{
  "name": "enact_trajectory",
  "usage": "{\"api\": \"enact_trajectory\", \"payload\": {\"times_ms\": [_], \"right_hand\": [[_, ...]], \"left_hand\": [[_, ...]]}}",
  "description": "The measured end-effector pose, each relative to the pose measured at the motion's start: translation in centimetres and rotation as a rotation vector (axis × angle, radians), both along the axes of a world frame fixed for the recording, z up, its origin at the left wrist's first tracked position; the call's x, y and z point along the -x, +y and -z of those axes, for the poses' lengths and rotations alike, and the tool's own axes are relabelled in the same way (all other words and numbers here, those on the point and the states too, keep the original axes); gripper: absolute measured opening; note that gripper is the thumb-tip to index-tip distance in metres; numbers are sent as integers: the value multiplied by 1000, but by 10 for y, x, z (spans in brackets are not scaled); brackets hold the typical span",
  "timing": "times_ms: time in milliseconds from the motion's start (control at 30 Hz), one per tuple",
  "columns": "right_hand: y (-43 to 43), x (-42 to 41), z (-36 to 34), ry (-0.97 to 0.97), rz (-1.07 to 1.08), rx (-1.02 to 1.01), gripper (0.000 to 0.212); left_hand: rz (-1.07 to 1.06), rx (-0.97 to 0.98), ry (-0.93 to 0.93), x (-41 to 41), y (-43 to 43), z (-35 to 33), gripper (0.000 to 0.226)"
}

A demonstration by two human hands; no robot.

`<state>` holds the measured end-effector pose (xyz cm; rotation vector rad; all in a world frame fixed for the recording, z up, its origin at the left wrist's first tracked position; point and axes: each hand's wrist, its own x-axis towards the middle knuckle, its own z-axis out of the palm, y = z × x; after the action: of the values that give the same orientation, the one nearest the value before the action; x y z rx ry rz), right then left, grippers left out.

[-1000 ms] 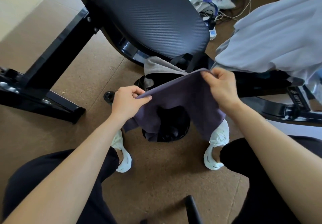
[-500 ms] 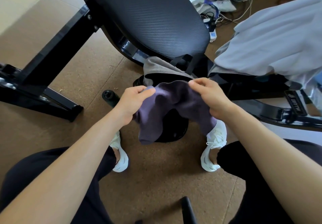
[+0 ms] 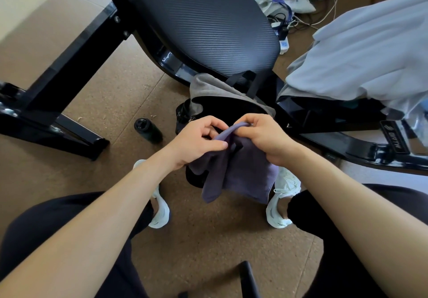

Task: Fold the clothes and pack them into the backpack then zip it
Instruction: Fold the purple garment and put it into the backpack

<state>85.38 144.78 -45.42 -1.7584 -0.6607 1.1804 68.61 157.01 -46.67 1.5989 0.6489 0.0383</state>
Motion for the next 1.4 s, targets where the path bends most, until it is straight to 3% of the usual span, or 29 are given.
{"api": "enact_trajectory", "payload": {"times_ms": [167, 267, 433, 600, 667, 767, 833, 933, 1000, 1167, 1267, 1400], "right_hand": [[4, -12, -3, 201, 365, 5, 21], [5, -15, -3, 379, 487, -14, 22], [6, -9, -6, 664, 481, -98, 18], [6, -2, -8, 793, 445, -154, 13], [5, -2, -10, 804, 414, -170, 16], [3, 0, -16, 763, 291, -167, 22], [2, -2, -19, 678, 270, -158, 32], [0, -3, -19, 378, 280, -120, 44], [-1, 1, -17, 231, 281, -81, 38], [-11, 12, -7, 90, 159, -3, 34], [-15, 15, -3, -79, 81, -82, 13], [-15, 21, -12, -256, 52, -237, 8]], "left_hand": [[20, -174, 124, 5, 2, 9, 4], [-37, -119, 107, 5, -1, 8, 12], [-178, 61, -12, -5, -13, 1, 26], [-298, 298, -63, -16, -22, -2, 22], [-320, 268, -74, -16, -21, -1, 31], [-312, 145, -41, -14, -18, 2, 50], [-320, 157, -41, -14, -16, 5, 33], [-363, 232, -60, -16, -17, 0, 17], [-394, 309, -70, -15, -15, -3, 16], [-463, 400, -88, -15, -9, -3, 15], [-486, 449, -91, -16, -8, 0, 12], [-596, 391, -9, -17, -8, 5, 11]]}}
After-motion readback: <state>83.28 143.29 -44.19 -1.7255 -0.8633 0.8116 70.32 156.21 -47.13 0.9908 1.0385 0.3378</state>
